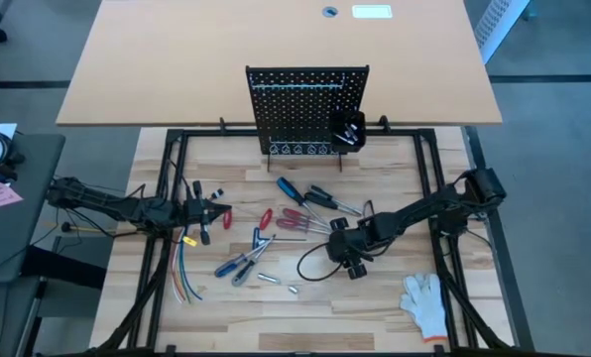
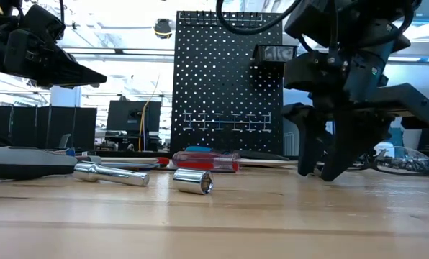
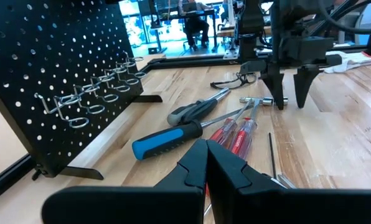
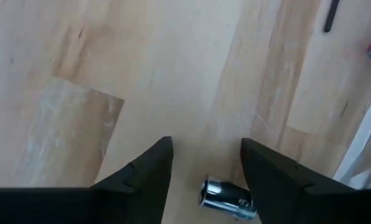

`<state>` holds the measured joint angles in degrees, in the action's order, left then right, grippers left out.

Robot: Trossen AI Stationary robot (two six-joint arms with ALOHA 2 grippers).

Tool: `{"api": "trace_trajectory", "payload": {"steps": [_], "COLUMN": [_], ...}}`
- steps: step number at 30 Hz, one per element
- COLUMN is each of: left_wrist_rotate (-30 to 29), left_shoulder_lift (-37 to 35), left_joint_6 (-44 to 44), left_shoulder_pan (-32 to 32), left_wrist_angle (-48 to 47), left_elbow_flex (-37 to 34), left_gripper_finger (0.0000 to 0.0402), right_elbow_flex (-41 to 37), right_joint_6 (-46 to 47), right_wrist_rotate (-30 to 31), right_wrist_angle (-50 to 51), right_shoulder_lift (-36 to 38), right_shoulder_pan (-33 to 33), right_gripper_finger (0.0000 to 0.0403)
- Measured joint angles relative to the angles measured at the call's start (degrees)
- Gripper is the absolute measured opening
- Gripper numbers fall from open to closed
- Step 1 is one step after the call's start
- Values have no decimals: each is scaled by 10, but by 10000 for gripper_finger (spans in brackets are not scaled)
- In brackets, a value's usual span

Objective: Hang tools onto peg board
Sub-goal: Put the socket into the bin of the pegboard

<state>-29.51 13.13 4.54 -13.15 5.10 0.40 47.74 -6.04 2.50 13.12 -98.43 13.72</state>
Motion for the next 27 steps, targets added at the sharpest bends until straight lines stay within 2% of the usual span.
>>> {"api": "trace_trajectory", "payload": {"steps": [6,11,14,20,27], "left_wrist_rotate": [0,0,0,0,0], "left_shoulder_lift": [0,0,0,0,0], "left_joint_6": [0,0,0,0,0], "left_shoulder_pan": [0,0,0,0,0], "left_wrist_angle": [0,0,0,0,0], "left_elbow_flex": [0,0,0,0,0], "left_gripper_finger": [0,0,0,0,0], "right_elbow_flex": [10,47,64,75,75], "right_joint_6": [15,82,178,448,579], "right_wrist_rotate": [3,6,5,-4,1], "right_wrist_angle": [21,41,83,159,181], "right_shoulder_lift": [13,43,52,53,53], "right_shoulder_pan": [6,10,10,8,3], "right_gripper_finger": [160,168,189,225,223]}}
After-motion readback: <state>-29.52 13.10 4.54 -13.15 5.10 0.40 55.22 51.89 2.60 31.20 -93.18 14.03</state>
